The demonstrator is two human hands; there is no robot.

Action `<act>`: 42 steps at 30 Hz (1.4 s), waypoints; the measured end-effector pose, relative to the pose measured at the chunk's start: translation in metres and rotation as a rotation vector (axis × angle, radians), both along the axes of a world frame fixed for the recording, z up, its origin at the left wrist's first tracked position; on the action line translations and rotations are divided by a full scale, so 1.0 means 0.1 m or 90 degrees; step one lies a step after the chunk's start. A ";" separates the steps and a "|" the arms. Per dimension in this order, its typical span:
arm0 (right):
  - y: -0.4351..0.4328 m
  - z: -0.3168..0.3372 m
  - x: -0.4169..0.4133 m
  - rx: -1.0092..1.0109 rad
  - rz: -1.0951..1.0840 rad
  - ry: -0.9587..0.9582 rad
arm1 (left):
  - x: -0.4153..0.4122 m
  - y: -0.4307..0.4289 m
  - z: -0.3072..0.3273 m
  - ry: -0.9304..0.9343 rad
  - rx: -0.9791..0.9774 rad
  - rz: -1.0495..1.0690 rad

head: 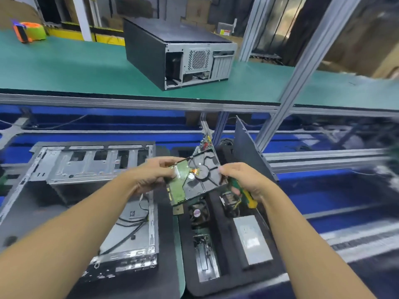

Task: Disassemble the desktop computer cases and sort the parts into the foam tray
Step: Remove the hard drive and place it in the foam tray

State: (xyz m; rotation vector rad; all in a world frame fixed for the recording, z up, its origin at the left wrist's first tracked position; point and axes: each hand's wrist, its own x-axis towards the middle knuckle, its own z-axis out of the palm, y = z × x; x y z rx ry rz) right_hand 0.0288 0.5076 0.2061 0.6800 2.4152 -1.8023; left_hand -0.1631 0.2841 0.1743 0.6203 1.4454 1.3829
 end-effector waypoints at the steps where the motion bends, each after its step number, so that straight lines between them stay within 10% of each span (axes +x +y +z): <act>1: 0.04 -0.01 0.10 0.009 0.006 -0.010 | 0.03 0.12 0.00 0.052 -0.012 -0.030; 10: 0.09 -0.20 0.78 0.221 -0.244 -0.054 | 0.33 1.05 -0.35 0.353 -0.080 -0.128; 24: -0.04 -1.11 1.36 -0.093 -0.515 -0.173 | 1.05 1.56 -1.04 -0.010 -0.225 -0.124; 42: 0.05 -1.46 1.57 -0.102 -0.530 -0.397 | 1.45 1.92 -1.44 0.186 -0.232 -0.137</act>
